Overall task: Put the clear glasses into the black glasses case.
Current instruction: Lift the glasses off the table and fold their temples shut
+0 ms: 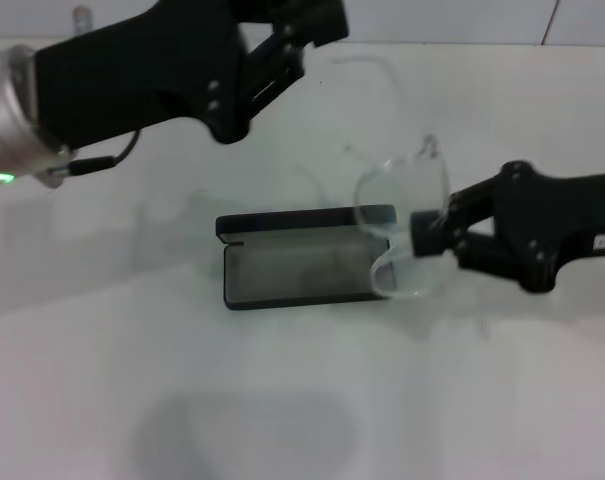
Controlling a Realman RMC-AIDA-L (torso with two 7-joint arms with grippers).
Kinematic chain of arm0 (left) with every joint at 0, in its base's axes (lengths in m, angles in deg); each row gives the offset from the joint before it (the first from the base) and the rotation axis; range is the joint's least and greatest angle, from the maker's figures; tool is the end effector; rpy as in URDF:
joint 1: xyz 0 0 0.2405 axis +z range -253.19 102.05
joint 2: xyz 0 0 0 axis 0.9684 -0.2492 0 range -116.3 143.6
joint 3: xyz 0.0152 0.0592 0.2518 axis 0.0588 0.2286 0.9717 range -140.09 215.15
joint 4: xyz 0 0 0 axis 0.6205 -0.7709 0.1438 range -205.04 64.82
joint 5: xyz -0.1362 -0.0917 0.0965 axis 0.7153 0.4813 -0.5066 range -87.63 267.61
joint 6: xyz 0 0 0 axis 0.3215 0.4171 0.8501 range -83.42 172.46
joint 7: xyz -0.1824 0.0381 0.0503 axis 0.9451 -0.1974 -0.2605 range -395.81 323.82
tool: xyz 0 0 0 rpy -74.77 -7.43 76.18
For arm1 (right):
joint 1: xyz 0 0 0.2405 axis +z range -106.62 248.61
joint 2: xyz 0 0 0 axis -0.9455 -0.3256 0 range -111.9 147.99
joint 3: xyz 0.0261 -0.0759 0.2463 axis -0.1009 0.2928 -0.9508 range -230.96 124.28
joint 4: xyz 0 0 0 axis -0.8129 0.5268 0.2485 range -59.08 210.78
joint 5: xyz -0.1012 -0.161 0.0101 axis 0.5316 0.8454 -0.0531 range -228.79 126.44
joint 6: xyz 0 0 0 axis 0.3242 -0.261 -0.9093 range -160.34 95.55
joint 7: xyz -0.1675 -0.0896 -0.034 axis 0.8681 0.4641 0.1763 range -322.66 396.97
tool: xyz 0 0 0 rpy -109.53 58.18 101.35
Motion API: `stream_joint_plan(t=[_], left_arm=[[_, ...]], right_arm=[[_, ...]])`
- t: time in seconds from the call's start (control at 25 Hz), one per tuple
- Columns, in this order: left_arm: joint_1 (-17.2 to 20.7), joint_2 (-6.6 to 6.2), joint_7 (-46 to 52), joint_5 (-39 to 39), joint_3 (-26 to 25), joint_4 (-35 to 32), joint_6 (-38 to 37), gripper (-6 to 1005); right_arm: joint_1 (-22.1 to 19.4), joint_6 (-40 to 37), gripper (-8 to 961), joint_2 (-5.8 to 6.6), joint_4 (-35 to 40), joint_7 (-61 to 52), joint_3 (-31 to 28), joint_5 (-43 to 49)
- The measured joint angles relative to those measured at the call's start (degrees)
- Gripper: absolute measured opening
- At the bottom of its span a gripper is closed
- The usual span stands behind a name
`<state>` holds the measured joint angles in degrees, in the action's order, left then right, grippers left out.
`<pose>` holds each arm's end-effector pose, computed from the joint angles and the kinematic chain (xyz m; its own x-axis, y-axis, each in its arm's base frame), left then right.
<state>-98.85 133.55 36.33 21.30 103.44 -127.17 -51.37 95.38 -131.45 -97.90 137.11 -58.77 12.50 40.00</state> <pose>-0.0985 0.3019 0.0169 0.5378 -0.1766 0.8244 0.0402 -0.9713 -0.2343 0.1469 0.2908 -0.0134 0.8144 -0.2158 -0.5386 -0.2081 -0.9751 0.0760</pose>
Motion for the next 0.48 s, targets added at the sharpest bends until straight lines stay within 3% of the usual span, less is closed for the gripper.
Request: stream_joint_plan(t=[0.48], left_arm=[[-6.3, 0.08, -1.1, 0.7, 3.1, 7.5, 1.9, 53]], right_arm=[[1.7, -0.8, 84, -0.11, -0.3, 2.8, 6.6, -1.9]])
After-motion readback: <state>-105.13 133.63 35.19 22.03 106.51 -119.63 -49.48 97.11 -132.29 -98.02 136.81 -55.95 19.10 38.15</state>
